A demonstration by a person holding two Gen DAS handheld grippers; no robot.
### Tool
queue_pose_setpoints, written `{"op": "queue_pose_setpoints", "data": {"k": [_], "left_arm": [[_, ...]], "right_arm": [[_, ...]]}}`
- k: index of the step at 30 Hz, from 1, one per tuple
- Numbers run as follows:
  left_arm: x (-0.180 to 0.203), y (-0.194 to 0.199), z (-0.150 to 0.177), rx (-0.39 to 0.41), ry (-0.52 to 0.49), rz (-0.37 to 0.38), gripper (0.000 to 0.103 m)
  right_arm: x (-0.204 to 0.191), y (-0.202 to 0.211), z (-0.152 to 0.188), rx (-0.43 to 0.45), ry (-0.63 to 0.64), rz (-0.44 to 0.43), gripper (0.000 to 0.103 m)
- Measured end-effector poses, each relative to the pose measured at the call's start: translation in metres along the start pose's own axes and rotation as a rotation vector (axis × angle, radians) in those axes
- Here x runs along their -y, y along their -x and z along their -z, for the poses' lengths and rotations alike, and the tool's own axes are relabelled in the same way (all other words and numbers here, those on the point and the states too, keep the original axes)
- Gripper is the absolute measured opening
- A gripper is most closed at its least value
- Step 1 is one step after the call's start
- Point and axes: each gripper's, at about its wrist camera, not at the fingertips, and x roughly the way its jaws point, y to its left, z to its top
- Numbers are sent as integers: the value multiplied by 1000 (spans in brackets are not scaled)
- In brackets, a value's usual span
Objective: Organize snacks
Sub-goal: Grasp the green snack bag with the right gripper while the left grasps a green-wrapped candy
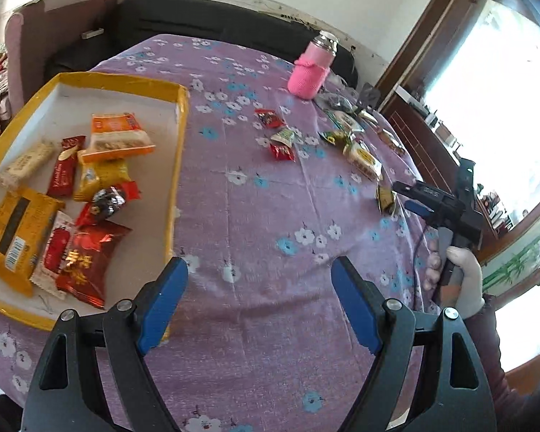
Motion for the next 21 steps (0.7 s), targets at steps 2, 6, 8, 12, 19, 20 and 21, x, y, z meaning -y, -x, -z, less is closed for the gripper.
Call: {"op": "queue_pose_setpoints", "data": {"k": [2, 6, 8, 12, 19, 20, 21], "left_arm": [[4, 1, -2, 4, -8, -9, 82], [4, 6, -11, 23, -6, -64, 82], [5, 8, -18, 33, -8, -70, 82], [13, -5, -36, 28, -18, -50, 82], [39, -67, -76, -27, -88, -91, 82], [42, -80, -81, -45, -90, -96, 82], [44, -88, -84, -57, -90, -100, 82]], "right_arm": [[-7, -11, 3, -14, 6, -2, 66], [-25, -34, 7, -43, 62, 51, 54], [-32, -38, 10, -26, 83, 66, 50], [-36, -33, 16, -7, 101, -13, 41], [-43, -35, 25, -53, 97, -178, 41], [-43, -35, 25, -54, 99, -182, 41], [-43, -36, 25, -57, 98, -190, 41]]}}
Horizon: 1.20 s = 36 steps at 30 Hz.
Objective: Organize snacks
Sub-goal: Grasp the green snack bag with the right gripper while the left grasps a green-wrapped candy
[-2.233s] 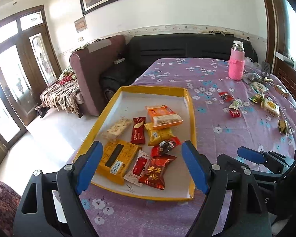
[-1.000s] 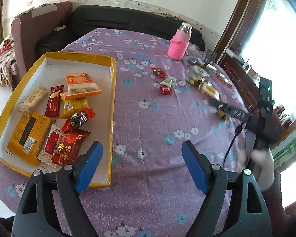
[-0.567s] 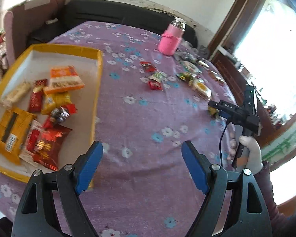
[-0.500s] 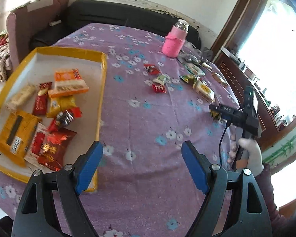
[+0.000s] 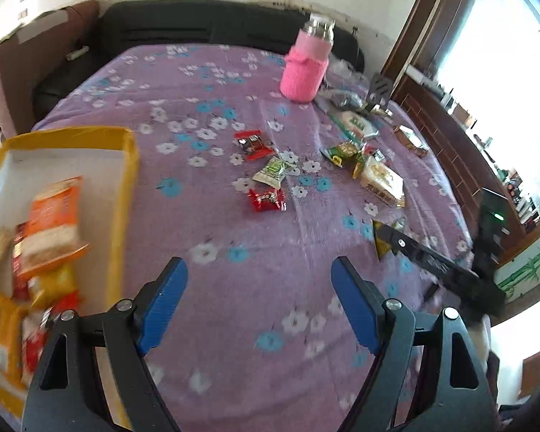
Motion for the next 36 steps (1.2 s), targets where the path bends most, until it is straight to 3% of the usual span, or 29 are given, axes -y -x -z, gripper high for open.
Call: {"op": "queue_pose_setpoints", "data": {"k": [10, 17, 24, 25, 26, 28, 36], "left_arm": [[33, -101, -54, -107, -119, -108, 82], [66, -139, -68, -113, -322, -213, 82], [57, -156, -77, -149, -275, -157, 81], [55, -154, -77, -133, -263, -129, 67], [55, -151, -76, -116, -265, -108, 61], [60, -150, -75, -106, -282, -101, 21], [61, -133, -62, -105, -284, -88, 19]], "right_arm": [[7, -2, 1, -24, -38, -31, 41], [4, 1, 0, -8, -24, -17, 41], [4, 1, -1, -2, -20, -6, 41], [4, 1, -1, -2, -18, -6, 41], [4, 1, -1, -2, -17, -6, 41], [3, 1, -2, -1, -15, -8, 41], [2, 1, -2, 2, -4, 2, 41]]}}
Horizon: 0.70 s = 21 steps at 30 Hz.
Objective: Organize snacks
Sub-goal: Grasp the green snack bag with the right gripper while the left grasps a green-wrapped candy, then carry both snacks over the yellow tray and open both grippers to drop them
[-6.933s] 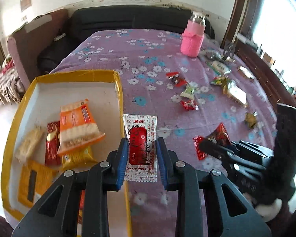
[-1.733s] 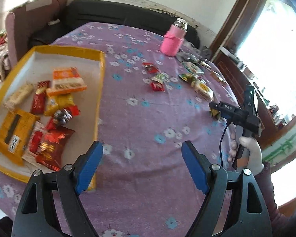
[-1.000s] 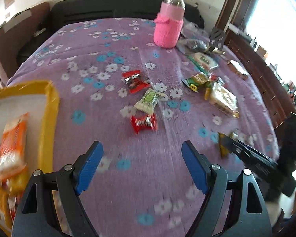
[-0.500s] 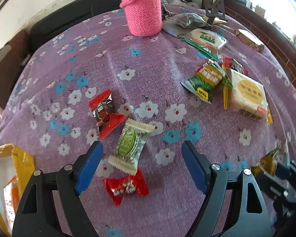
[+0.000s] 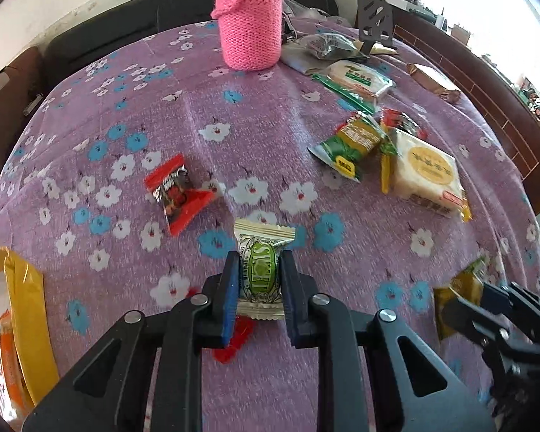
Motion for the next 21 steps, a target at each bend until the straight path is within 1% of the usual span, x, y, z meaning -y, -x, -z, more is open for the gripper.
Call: {"op": "queue_pose_setpoints", "data": {"k": [4, 11, 18, 21], "left_arm": [[-4, 19, 10, 32, 25, 4, 19], [-5, 73, 40, 135, 51, 19, 19], [-11, 128, 82, 215, 156, 75, 19], [-20, 150, 103, 250, 193, 70, 19]], "right_arm": [[0, 1, 0, -1, 1, -6, 41], [3, 4, 0, 10, -12, -27, 41], [0, 7, 0, 31, 1, -46, 41], [0, 8, 0, 37, -1, -53, 41]]}}
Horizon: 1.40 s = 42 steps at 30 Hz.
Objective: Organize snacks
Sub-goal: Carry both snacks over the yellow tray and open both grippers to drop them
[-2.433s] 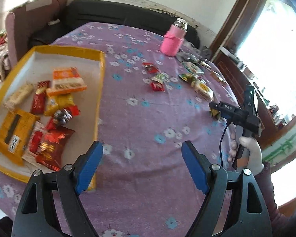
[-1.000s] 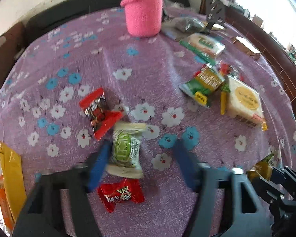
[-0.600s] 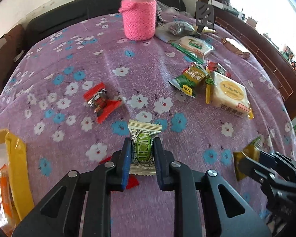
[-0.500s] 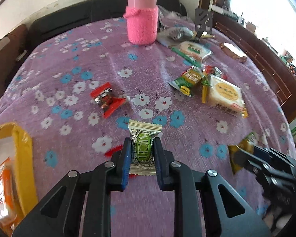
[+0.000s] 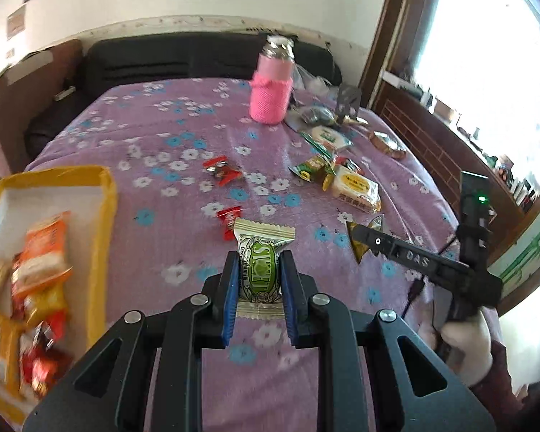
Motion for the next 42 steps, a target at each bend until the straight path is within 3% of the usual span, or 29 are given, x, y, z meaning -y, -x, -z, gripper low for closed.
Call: {"op": "queue_pose_setpoints", "data": {"k": [11, 18, 27, 36, 42], "left_arm": [[-68, 64, 29, 73, 143, -47, 19], [-87, 83, 41, 104, 179, -79, 19], [-108, 98, 58, 136, 200, -83, 19], [-143, 118, 69, 168, 272, -121, 19], [-187, 126, 74, 184, 331, -196, 19]], "right_arm": [[-4, -2, 8, 13, 18, 47, 41], [-10, 7, 12, 75, 32, 153, 41], [-51, 24, 43, 36, 53, 58, 41], [-154, 23, 56, 0, 226, -85, 40], [-214, 20, 66, -30, 323, -145, 40]]}}
